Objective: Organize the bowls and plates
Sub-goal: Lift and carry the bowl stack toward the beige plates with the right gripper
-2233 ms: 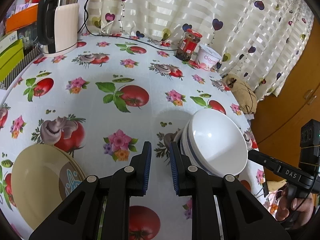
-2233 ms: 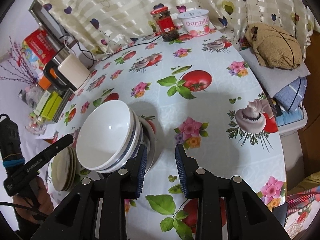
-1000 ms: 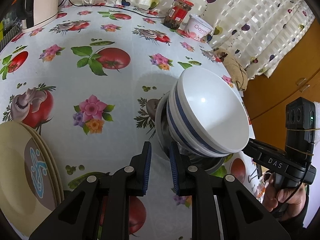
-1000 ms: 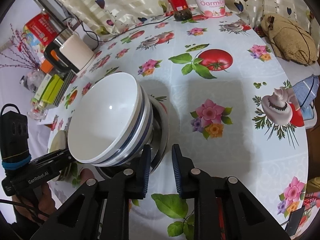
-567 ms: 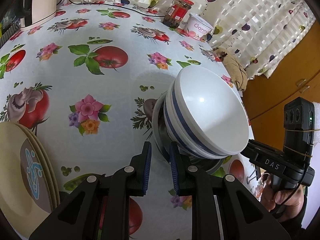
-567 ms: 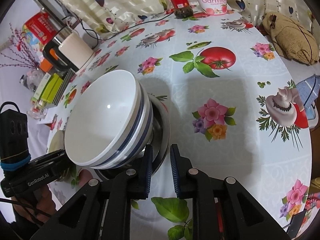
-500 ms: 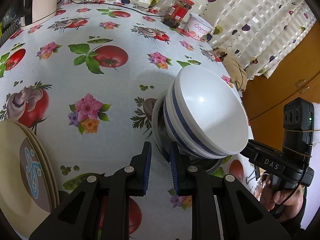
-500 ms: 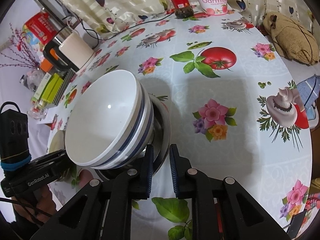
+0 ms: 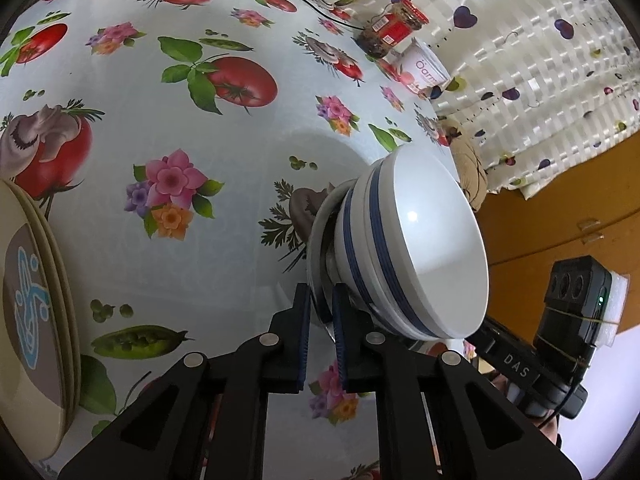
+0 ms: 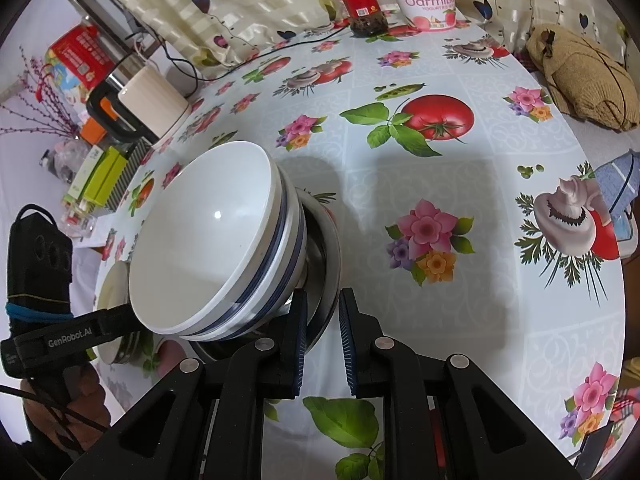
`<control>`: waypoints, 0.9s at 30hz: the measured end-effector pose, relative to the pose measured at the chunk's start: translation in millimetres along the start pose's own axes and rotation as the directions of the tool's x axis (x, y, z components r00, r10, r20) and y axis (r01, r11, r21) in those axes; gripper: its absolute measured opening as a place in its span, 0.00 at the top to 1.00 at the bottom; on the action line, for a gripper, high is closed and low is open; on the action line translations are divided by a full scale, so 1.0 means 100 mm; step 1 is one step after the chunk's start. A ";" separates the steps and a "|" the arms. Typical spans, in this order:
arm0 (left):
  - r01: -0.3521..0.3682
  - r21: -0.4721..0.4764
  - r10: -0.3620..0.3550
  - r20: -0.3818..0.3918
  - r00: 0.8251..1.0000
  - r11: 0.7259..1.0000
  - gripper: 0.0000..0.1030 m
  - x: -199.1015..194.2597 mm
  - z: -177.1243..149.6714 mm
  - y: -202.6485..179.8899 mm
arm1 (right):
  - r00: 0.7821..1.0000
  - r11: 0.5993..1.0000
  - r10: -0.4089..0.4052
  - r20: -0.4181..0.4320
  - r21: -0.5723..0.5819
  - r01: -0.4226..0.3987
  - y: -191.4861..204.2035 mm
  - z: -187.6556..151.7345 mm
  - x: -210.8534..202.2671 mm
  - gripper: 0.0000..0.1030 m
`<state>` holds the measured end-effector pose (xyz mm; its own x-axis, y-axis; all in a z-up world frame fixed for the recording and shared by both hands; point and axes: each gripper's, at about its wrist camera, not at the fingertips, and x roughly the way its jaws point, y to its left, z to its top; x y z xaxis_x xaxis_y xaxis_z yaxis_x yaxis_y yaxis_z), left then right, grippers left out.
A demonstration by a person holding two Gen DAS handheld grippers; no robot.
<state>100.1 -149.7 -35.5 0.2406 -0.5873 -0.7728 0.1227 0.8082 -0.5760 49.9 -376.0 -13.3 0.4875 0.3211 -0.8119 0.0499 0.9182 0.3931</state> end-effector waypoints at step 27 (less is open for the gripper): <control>-0.037 0.064 0.034 0.049 0.998 0.997 0.90 -0.09 -0.01 -0.08 | 1.000 1.000 -0.008 0.020 -0.009 0.008 0.06 0.01 -0.03 0.86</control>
<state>96.5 -150.9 -24.5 0.2916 -0.5567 -0.7779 0.1748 0.8305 -0.5288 50.0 -372.1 -8.4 0.5045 0.3090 -0.8063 0.0458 0.9229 0.3823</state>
